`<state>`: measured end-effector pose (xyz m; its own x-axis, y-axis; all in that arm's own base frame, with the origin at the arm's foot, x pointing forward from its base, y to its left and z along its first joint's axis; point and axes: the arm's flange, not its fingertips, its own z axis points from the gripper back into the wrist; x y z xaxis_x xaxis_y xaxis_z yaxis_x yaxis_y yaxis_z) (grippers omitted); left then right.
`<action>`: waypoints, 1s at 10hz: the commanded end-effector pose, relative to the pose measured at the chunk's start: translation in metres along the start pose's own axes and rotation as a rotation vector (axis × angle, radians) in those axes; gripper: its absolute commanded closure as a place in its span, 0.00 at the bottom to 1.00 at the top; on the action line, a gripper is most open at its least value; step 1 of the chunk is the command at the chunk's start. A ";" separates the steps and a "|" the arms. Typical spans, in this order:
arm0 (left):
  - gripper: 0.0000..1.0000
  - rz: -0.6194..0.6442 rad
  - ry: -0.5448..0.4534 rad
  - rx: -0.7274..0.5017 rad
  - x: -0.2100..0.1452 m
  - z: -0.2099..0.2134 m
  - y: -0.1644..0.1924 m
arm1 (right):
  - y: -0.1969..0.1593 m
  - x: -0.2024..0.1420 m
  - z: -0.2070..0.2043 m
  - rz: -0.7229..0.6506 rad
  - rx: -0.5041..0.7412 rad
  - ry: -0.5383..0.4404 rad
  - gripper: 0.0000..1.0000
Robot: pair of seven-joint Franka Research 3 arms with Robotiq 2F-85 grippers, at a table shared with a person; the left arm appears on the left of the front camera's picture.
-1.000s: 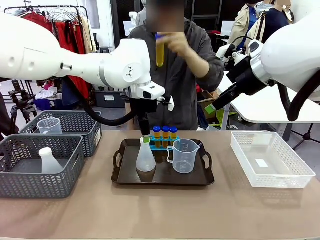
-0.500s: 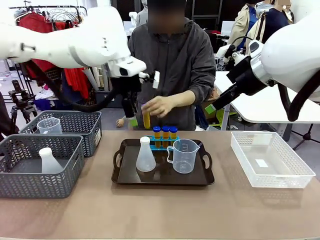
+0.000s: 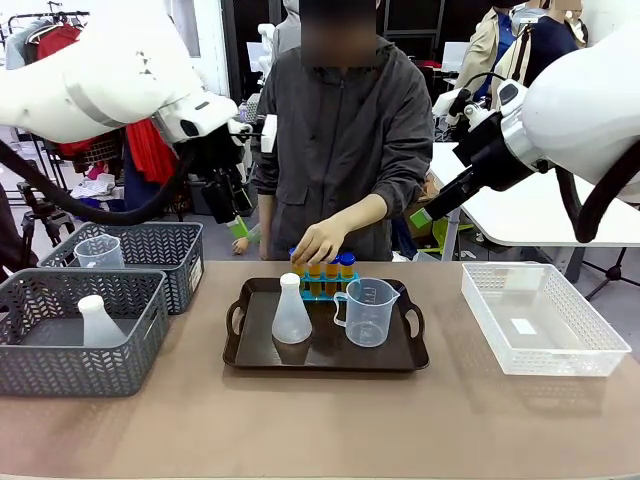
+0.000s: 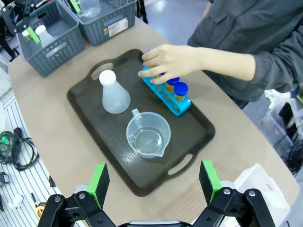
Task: Prepare the laboratory tools.
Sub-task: Pick up one Small flask and place it on the Handle tray.
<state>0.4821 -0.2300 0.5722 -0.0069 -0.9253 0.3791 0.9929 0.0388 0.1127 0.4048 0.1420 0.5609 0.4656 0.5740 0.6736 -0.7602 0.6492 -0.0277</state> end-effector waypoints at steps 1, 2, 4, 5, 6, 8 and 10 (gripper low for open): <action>0.00 -0.012 -0.074 0.020 -0.017 0.010 -0.010 | 0.000 0.000 0.001 -0.001 0.012 -0.009 0.00; 0.00 -0.008 -0.095 0.028 -0.023 0.019 -0.007 | 0.000 0.000 0.001 -0.001 0.012 -0.009 0.00; 0.00 0.003 -0.151 0.054 -0.026 0.031 -0.004 | 0.000 0.000 0.001 -0.001 0.012 -0.009 0.00; 0.00 0.015 -0.163 0.062 -0.029 0.034 -0.002 | 0.000 0.000 0.001 -0.001 0.012 -0.009 0.00; 0.00 0.028 -0.180 0.073 -0.030 0.036 -0.003 | 0.000 0.000 0.001 -0.001 0.012 -0.009 0.00; 0.00 0.033 -0.217 0.071 -0.030 0.038 -0.003 | 0.000 0.000 0.001 -0.001 0.012 -0.009 0.00; 0.00 0.039 -0.225 0.071 -0.031 0.042 -0.002 | 0.000 0.000 0.001 -0.001 0.012 -0.009 0.00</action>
<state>0.4821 -0.1929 0.6039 0.0238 -0.8343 0.5508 0.9833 0.1188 0.1375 0.4048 0.1420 0.5609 0.4657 0.5739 0.6736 -0.7601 0.6492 -0.0276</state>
